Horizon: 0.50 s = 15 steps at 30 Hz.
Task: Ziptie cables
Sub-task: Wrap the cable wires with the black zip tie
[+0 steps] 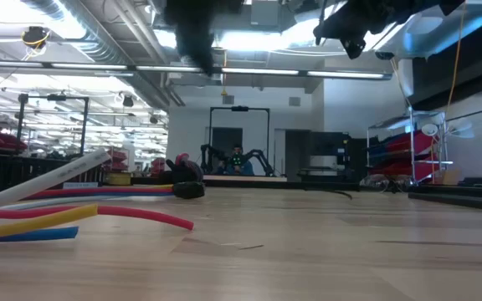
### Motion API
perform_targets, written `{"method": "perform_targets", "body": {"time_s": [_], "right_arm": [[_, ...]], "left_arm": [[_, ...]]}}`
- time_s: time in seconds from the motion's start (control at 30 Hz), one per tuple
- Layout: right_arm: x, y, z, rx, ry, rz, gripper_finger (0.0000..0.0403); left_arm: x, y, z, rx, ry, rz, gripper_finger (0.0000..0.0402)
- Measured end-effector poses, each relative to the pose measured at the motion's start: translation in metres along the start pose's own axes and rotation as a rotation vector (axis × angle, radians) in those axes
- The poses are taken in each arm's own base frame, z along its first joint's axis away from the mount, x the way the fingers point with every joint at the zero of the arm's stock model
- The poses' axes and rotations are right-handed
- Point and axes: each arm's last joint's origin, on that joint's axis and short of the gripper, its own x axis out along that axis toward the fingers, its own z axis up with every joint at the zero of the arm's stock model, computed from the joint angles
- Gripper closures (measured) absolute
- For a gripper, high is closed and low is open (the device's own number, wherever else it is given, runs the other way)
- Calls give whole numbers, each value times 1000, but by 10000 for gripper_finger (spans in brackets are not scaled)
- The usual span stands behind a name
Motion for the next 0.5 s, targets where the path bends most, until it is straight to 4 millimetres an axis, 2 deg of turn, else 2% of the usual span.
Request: {"method": "perform_targets", "body": {"time_s": [0.23,0.33,0.5], "right_arm": [[17,-4,-13,37,80,-51,403],[23,-5,-21,43,140,-58,403],[25,-6,-20,43,132,-57,403]], "left_arm": [[67,2,-46,10,86,23,275],[85,5,-64,-22,123,34,276],[106,7,-83,-76,102,26,276]]}}
